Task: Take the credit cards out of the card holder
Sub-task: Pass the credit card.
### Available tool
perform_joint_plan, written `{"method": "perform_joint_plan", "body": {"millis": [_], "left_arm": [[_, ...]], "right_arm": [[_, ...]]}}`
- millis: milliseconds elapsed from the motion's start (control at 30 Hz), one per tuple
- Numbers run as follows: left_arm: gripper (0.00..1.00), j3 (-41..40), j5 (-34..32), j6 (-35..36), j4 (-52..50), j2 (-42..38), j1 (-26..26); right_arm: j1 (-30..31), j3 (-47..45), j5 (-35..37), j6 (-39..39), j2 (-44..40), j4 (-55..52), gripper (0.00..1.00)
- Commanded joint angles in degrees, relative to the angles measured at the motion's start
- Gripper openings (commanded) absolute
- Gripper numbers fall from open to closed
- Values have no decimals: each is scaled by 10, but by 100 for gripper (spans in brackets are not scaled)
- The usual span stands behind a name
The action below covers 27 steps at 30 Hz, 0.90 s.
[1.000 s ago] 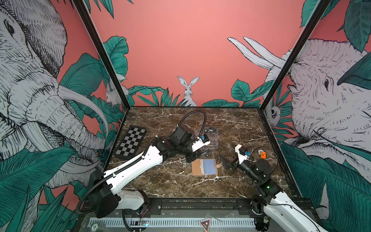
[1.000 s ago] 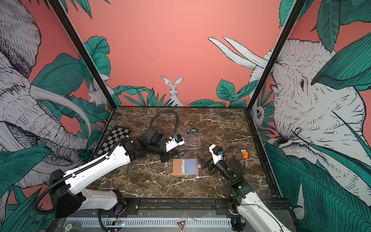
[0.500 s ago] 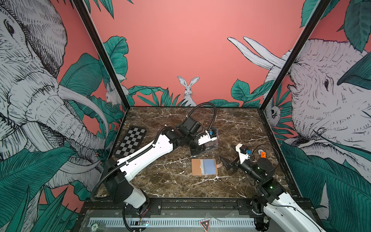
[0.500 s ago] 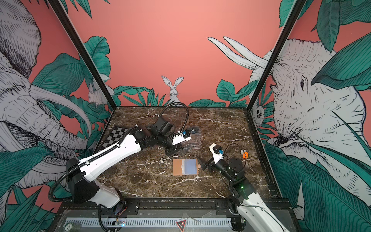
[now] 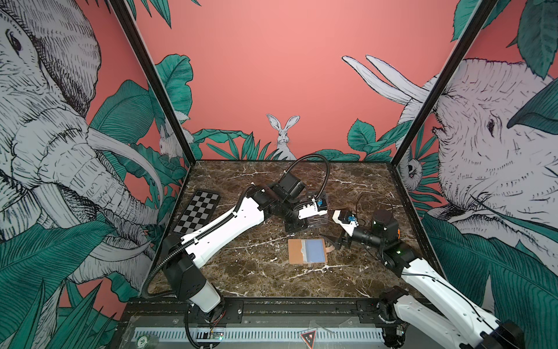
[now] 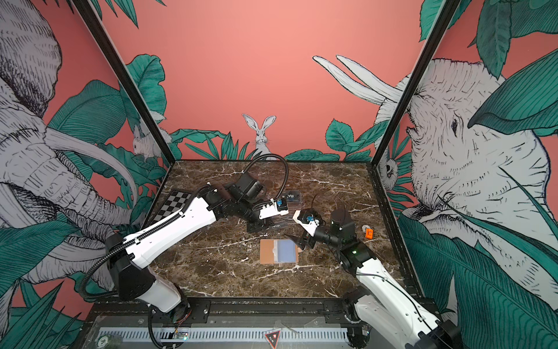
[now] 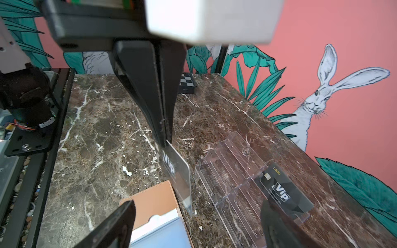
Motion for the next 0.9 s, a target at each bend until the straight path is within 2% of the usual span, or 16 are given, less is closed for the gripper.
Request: {"method": "perform_joint_plan", "body": {"millis": [0, 100, 167, 267, 300, 633, 700, 767, 867], "left_arm": [[0, 7, 26, 16, -11, -8, -2], [0, 6, 29, 14, -2, -7, -2], [0, 8, 32, 12, -1, -3, -2], [0, 5, 37, 10, 2, 3, -3], [0, 5, 37, 11, 3, 4, -2], [0, 8, 48, 12, 11, 16, -2], [0, 9, 47, 11, 12, 18, -3], [0, 8, 47, 12, 13, 18, -3], [0, 7, 42, 13, 14, 18, -2]], "right_arm": [[-16, 20, -91, -18, 27, 44, 84], [-21, 20, -125, -6, 49, 75, 79], [-22, 24, -142, -5, 60, 77, 71], [-22, 27, -150, -5, 63, 81, 49], [-22, 24, -150, -3, 63, 86, 45], [-22, 21, -175, -2, 71, 77, 21], [-22, 21, -181, -7, 74, 71, 14], [-23, 25, -186, -12, 79, 63, 0], [-22, 31, -192, -19, 81, 51, 0]]}}
